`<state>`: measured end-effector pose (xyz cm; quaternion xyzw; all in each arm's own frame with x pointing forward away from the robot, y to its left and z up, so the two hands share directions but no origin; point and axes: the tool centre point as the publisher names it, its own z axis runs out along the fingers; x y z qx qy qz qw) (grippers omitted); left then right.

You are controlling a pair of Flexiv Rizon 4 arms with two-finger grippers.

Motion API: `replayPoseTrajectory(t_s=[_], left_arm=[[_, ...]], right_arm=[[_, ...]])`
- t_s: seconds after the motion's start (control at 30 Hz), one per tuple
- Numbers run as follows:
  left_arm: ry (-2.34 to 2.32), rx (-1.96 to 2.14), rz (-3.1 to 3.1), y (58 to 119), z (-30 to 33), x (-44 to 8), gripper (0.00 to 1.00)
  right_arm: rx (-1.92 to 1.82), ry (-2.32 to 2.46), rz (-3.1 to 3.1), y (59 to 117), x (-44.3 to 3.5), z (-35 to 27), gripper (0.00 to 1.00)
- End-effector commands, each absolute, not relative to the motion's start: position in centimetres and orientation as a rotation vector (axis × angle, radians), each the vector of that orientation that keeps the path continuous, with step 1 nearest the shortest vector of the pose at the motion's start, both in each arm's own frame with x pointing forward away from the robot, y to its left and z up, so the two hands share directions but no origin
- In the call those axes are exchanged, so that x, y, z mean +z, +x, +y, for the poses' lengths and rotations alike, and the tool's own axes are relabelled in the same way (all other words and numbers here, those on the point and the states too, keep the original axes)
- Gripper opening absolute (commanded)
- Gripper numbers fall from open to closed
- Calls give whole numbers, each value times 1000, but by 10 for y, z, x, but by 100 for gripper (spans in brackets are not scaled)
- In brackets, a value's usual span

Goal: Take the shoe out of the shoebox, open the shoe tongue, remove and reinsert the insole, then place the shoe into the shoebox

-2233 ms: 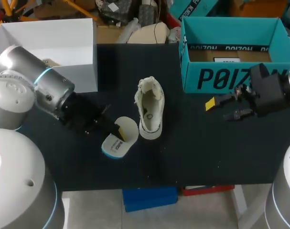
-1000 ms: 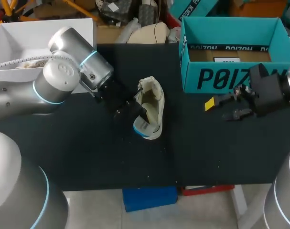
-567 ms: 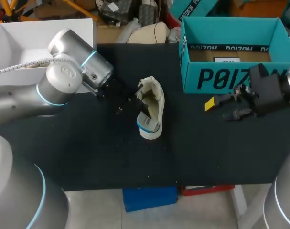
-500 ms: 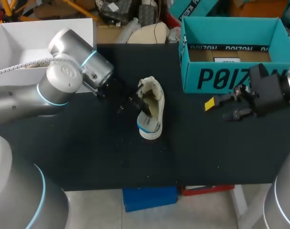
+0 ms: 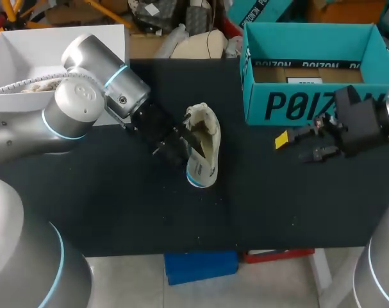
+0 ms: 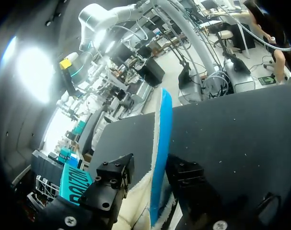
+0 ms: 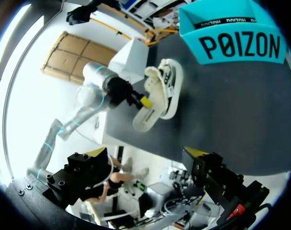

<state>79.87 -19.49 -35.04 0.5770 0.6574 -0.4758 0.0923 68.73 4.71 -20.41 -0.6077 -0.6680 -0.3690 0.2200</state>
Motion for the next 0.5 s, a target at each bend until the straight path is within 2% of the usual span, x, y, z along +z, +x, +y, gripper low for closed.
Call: replayPoseTrajectory(t_s=[0.03, 0.5], left_arm=[[1705, -1384, 1961, 785, -189, -343, 42], [1741, -1415, 1944, 758, -184, -330, 42]], right_arm=[[-1018, -1682, -1848, 687, -204, 47, 100], [-1018, -1682, -1848, 687, -204, 47, 100]])
